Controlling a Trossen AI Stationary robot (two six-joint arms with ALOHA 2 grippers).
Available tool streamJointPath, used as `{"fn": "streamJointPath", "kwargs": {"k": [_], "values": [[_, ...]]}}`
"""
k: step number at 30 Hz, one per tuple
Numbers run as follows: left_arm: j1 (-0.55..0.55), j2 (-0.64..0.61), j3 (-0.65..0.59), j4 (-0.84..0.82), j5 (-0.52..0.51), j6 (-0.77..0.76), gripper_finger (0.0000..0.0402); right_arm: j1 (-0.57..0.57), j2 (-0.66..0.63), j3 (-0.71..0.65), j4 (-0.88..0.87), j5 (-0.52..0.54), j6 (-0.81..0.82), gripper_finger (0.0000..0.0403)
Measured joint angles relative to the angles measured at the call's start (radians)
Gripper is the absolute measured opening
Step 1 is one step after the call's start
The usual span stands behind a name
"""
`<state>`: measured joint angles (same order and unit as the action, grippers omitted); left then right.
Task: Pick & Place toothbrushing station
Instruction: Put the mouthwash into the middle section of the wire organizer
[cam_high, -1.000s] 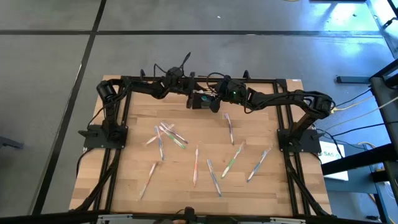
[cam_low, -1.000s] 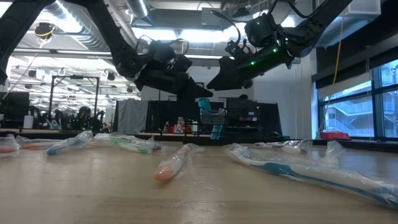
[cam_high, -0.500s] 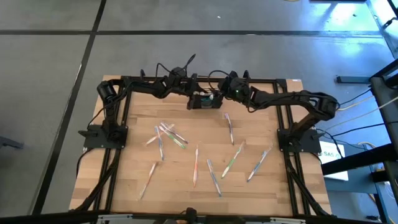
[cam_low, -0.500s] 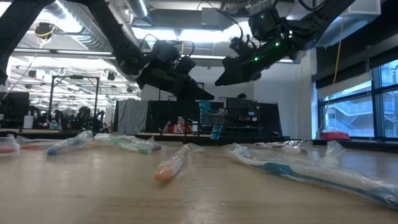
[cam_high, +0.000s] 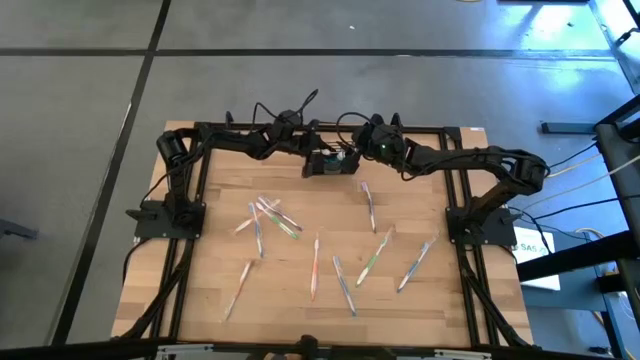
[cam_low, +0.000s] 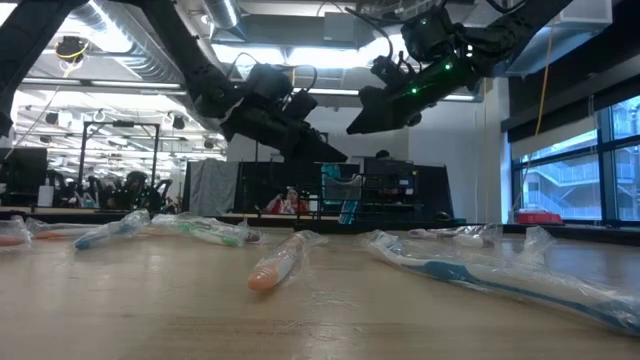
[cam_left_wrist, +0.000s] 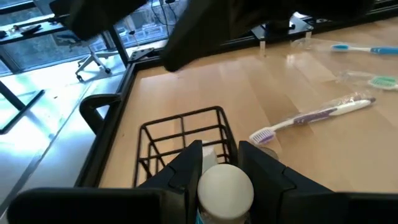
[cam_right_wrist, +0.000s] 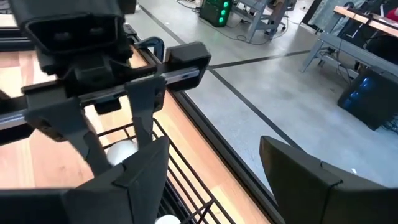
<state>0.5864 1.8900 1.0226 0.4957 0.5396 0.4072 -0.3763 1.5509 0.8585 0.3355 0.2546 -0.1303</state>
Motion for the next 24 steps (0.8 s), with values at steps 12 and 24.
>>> {"fn": "streamJointPath", "kwargs": {"k": [12,24], "values": [[0.001,0.0,0.055,-0.129,-0.007,0.026,0.009,0.0,0.0,0.0,0.0,0.0,0.003,0.0254],[0.005,0.033,0.054,-0.126,-0.041,0.025,0.0091,0.0,0.001,0.0,0.0,-0.005,0.018,0.0254]]}}
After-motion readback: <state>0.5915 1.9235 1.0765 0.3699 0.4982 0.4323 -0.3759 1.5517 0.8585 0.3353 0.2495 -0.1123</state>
